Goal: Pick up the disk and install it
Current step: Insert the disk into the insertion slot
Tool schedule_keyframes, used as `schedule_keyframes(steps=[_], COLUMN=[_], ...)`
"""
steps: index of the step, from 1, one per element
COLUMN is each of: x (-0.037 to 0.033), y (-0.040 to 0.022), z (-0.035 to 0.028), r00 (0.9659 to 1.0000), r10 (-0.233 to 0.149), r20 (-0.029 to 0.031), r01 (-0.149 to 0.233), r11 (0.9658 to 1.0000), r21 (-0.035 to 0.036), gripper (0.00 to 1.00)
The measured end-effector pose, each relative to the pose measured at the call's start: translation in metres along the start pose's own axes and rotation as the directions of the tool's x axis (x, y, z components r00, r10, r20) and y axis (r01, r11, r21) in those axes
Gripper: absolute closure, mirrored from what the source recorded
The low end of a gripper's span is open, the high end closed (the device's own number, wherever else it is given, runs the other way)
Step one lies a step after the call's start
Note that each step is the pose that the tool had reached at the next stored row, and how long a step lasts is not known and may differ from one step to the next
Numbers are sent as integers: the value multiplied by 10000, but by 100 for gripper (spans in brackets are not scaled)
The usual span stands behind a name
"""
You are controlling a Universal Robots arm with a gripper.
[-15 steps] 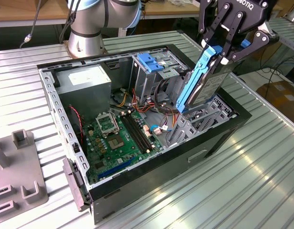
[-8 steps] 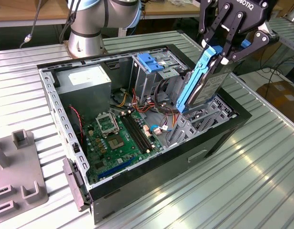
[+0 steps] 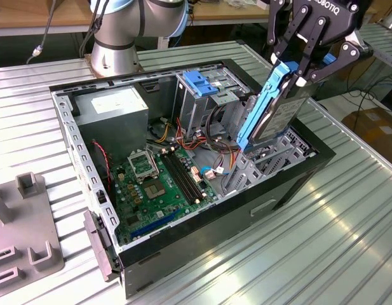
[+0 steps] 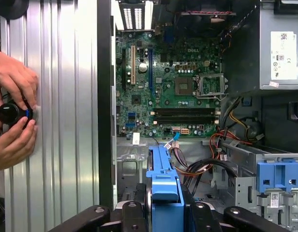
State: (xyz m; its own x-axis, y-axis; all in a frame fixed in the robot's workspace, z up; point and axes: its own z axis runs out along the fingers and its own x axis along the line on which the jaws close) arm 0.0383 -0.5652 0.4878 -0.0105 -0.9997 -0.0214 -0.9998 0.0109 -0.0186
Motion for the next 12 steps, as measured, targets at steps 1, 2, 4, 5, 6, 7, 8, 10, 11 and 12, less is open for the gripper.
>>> schedule_keyframes(steps=[1, 2, 4, 5, 6, 7, 8, 10, 11, 12], x=[1, 1, 9, 11, 14, 18, 26, 46, 51, 55], y=[-58, -192, -229, -229, -233, -236, -239, -242, -242, -242], z=[30, 128, 201, 212, 226, 234, 238, 251, 257, 265], r00=[10000, 10000, 10000, 10000, 10000, 9999, 9999, 9999, 9999, 9999], r10=[-41, -72, -8, 42, 91, 109, 116, 118, 119, 118], r20=[-1, -11, -23, -24, -24, -23, -28, -25, -24, -24], r01=[41, 72, 8, -42, -91, -109, -116, -117, -118, -118], r11=[10000, 10000, 9999, 9999, 9998, 9998, 9998, 9998, 9998, 9998], r21=[-1, 14, 158, 159, 160, 160, 160, 161, 161, 160], gripper=[63, 63, 63, 63, 63, 63, 63, 63, 63, 63])
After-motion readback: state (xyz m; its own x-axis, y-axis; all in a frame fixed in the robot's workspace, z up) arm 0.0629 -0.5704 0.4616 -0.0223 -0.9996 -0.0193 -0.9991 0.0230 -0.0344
